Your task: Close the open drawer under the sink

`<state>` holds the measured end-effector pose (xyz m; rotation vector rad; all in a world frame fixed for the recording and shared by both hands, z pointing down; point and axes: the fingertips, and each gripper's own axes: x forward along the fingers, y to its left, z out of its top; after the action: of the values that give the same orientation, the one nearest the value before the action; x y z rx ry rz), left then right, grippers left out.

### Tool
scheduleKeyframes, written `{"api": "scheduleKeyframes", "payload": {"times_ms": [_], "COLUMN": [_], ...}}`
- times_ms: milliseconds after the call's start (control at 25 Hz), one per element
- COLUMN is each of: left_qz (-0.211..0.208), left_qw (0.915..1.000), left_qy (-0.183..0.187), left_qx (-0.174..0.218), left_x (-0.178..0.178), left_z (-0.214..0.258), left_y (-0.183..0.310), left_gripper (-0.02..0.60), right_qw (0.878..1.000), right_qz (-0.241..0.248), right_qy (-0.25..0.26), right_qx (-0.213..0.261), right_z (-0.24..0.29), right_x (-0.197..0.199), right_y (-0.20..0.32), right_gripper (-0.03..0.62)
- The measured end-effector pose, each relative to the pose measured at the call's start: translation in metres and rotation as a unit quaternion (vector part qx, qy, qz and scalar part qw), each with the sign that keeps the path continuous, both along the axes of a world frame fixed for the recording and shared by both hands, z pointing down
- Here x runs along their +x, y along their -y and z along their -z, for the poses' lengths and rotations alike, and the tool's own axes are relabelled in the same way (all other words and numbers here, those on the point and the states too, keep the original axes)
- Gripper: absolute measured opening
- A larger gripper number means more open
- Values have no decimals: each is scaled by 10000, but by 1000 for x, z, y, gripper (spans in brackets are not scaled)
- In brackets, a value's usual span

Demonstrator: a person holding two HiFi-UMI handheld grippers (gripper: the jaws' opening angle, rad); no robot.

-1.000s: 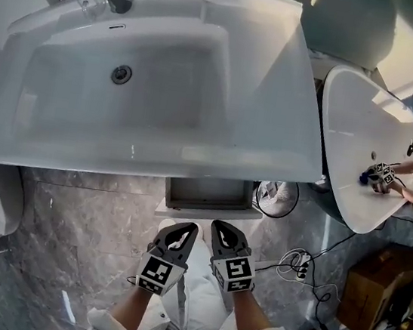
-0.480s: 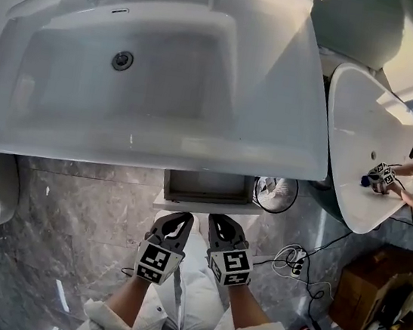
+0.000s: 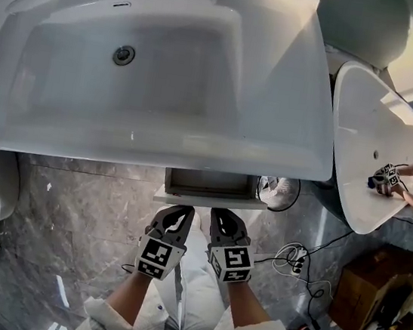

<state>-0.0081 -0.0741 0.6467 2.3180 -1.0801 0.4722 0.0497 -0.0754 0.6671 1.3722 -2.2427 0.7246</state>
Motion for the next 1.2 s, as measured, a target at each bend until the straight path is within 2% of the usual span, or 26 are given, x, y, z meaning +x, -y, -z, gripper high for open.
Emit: {"api": "scheduleKeyframes", "payload": {"times_ms": [240,1200], "left_qz": [-128,-198], "left_qw": [9997,9983], "left_qy": [167,226], "left_qx": [127,503], "left_x": [-4,0], "left_z": [-3,0], "left_y": [11,56], "left_gripper": [15,15], "right_qw": [10000,9991], "right_qz": [-1,-150], "right_qy": [-42,-76], "right_qx": [71,382], "right_z": [2,6], "right_x": [2,-1], "right_y": [13,57], "right_gripper": [9,9]}}
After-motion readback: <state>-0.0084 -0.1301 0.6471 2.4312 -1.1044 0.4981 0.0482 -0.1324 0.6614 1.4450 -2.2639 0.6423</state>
